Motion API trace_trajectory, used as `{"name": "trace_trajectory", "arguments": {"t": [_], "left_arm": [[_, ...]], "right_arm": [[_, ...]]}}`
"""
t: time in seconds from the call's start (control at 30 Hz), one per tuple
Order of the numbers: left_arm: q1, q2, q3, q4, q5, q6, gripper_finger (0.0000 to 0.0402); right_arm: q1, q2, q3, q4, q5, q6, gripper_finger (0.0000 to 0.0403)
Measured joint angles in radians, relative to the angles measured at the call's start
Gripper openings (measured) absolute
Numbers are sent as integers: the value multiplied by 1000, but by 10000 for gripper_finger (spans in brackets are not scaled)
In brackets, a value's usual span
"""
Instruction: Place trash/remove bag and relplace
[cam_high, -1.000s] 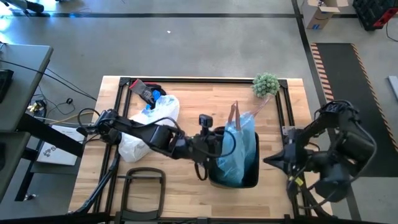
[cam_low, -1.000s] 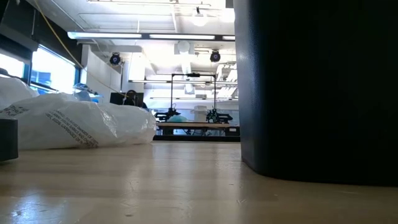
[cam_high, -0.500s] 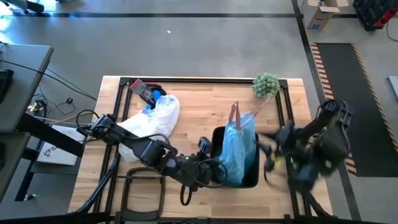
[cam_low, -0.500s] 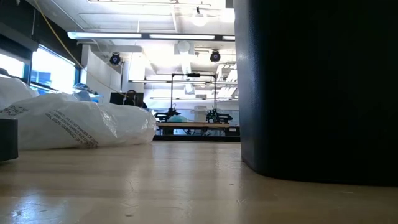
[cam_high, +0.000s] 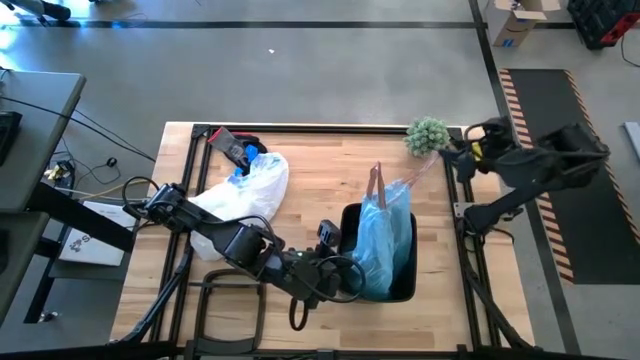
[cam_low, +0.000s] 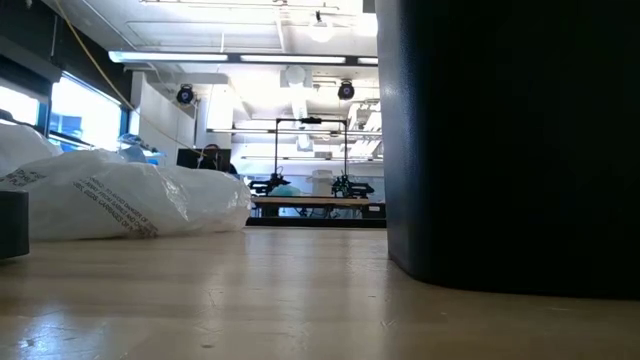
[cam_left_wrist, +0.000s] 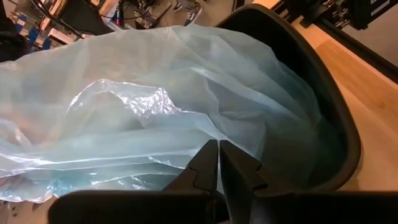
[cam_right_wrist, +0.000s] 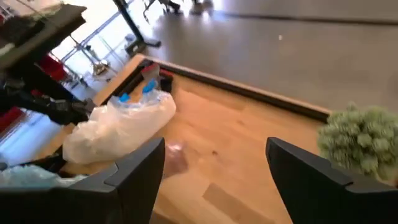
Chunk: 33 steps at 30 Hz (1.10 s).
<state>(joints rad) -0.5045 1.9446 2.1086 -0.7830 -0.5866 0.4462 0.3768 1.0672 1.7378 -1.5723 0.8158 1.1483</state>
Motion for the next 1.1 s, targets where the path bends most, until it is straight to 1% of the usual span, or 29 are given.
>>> {"name": "trace_trajectory", "arguments": {"t": [0.2,0.3,0.37,0.5,0.53,0.6,0.67,0.77,0.87,0.93,1.0,1.1], "left_arm": [[7,0,0,2,2,-8,0],[17,0,0,12,-32,-18,0],[20,0,0,24,-96,-19,0],[13,-3,0,40,-331,-15,0],[9,-6,0,40,-374,-11,0],[7,-17,0,46,-400,-8,0],[7,-28,1,52,-389,-12,0],[7,-32,1,51,-399,-22,0],[7,-35,1,48,-422,-26,0],[8,-44,1,49,-424,-26,0],[12,-48,1,55,-412,-27,0],[16,-46,1,53,-391,-35,0]], "right_arm": [[-37,36,-22,18,-93,-70,262],[-37,57,-72,82,-123,-117,261],[-37,60,-110,151,-158,-179,261],[-36,56,-173,320,-191,-315,261],[-36,56,-185,359,-202,-353,261],[-37,56,-204,414,-220,-419,259],[-37,57,-218,424,-221,-450,246],[-37,58,-223,379,-181,-431,204],[-37,53,-214,297,-164,-317,151],[-38,48,-206,234,-163,-243,125],[-46,43,-207,178,-146,-205,116],[-67,38,-235,175,-138,-184,124]]}}
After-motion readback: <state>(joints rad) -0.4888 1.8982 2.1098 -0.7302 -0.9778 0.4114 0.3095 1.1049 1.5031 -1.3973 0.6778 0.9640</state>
